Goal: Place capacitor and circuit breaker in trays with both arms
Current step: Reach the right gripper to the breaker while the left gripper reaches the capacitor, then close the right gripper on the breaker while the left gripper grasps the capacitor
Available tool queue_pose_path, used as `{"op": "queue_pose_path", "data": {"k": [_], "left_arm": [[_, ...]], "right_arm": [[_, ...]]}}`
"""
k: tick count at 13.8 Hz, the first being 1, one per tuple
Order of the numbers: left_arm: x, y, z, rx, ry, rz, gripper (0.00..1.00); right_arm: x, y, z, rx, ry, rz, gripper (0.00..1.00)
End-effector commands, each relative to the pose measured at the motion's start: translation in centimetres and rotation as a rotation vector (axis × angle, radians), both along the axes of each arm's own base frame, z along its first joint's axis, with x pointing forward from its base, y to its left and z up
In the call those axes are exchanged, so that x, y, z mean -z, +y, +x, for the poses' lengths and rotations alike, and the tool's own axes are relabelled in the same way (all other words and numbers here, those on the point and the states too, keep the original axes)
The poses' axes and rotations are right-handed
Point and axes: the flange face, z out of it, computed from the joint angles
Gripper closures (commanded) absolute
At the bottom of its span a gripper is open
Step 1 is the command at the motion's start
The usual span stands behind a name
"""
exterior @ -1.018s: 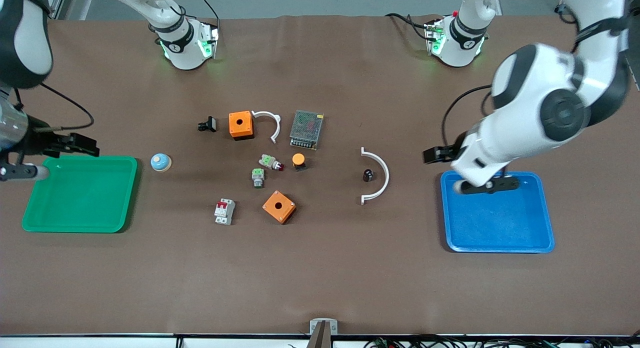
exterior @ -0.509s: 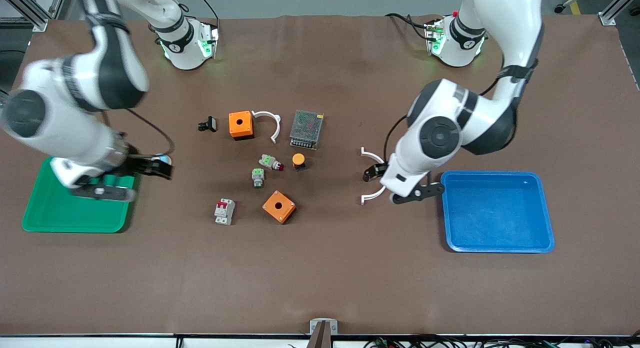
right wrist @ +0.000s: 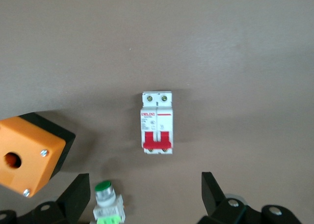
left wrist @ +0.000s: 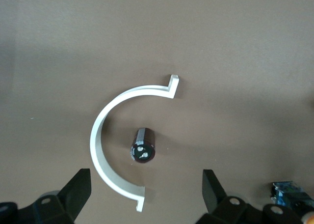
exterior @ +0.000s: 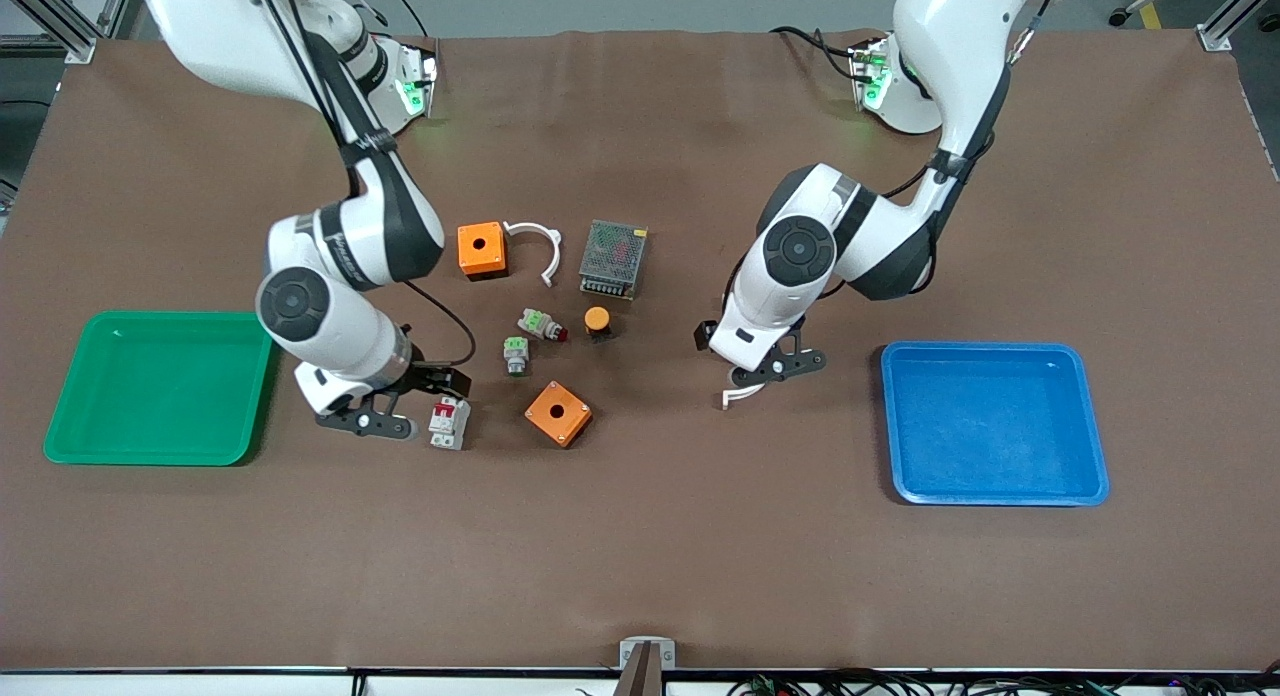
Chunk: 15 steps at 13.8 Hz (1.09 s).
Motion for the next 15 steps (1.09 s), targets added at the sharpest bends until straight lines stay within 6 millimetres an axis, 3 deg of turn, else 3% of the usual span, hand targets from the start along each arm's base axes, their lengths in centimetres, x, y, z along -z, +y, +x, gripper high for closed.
{"op": "queue_pose_path", "data": {"k": [1,6,9,13,15], "left_arm": [[1.5,0.3,-2.0,0.007,-0.053,0.005,0.0],[4.9,0.0,-3.3,0.011,-0.085,-0.007,0.01],[6.3,0.3,-4.1,0.01,-0.104,-0.024,0.02],[7.6,0.5,-4.2,0.04,-0.113,-0.007,0.02],[8.0,0.5,-4.0,0.046,-0.125,-0.009,0.08]], "right_arm": [[2.3,0.0,0.8,0.009,-0.024,-0.017,0.0],[7.6,-0.7,1.4,-0.03,-0.038,-0.069,0.0],[8.9,-0.7,1.6,-0.029,-0.065,-0.064,0.03],[9.8,-0.7,1.8,-0.029,-0.076,-0.06,0.22],[9.8,-0.9,1.9,-0.026,-0.073,-0.061,0.46]]}}
